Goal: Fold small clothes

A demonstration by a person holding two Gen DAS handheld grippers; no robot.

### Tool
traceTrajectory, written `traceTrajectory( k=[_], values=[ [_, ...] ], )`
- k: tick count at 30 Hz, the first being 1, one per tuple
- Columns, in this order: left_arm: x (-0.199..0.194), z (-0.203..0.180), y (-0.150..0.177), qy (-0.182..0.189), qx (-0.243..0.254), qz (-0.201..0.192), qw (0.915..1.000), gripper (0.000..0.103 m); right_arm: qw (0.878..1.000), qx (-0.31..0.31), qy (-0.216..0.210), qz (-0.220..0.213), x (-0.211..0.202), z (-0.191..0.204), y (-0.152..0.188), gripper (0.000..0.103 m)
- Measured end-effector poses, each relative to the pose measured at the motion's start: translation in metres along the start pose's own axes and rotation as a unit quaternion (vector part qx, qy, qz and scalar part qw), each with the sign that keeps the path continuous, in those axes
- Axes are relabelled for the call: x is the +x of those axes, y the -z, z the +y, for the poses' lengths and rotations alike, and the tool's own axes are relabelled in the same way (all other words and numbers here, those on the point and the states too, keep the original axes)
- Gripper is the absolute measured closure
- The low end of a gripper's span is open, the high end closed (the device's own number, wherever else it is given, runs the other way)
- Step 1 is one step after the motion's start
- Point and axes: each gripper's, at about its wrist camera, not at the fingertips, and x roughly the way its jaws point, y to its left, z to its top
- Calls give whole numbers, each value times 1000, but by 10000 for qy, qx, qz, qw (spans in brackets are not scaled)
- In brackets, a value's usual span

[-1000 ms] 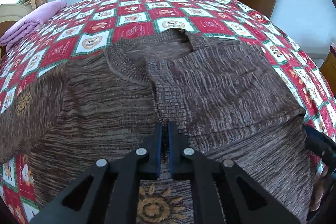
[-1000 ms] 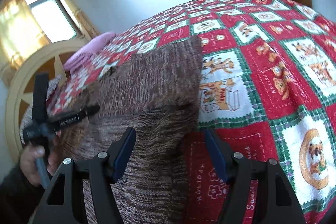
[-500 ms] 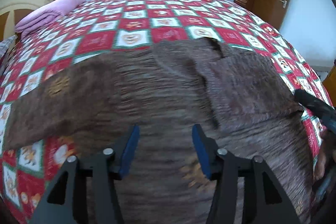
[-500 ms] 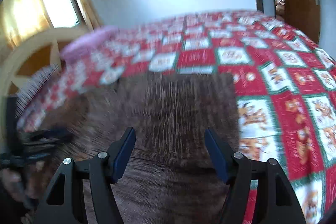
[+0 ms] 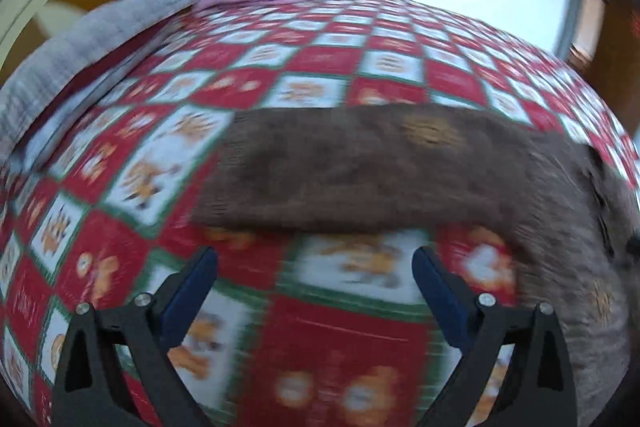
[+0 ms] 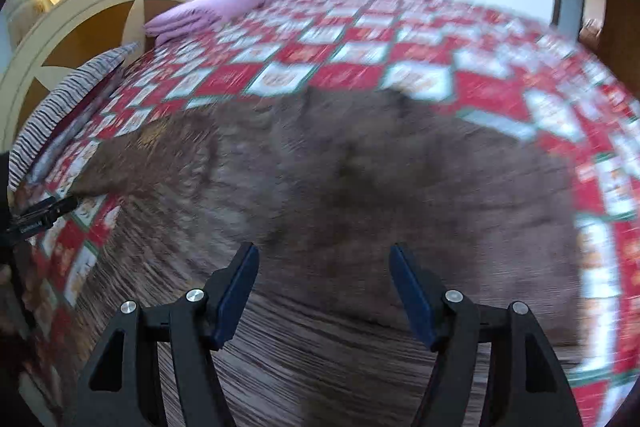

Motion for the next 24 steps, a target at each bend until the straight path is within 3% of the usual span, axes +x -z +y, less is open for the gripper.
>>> traceTrajectory(
  k=[4,10,13,17,24],
  values=[
    [7,31,2,153,-486,145,9986,3,9931,-926,688,-194,10,41,18,32],
    [15,43,-2,600,-837,290,9943,8,9939,-824,645,-340,8,37,23,31],
    [21,53,-4,930,-1277,402,9866,9,9911,-979,823,-373,9,44,28,28],
    [26,64,-4,1167,-1799,462,9756,11,9926,-886,722,-410,7,37,26,28],
    [39,78,-17,1273,-2333,351,9634,29,9925,-874,724,-459,5,37,28,28]
  ],
)
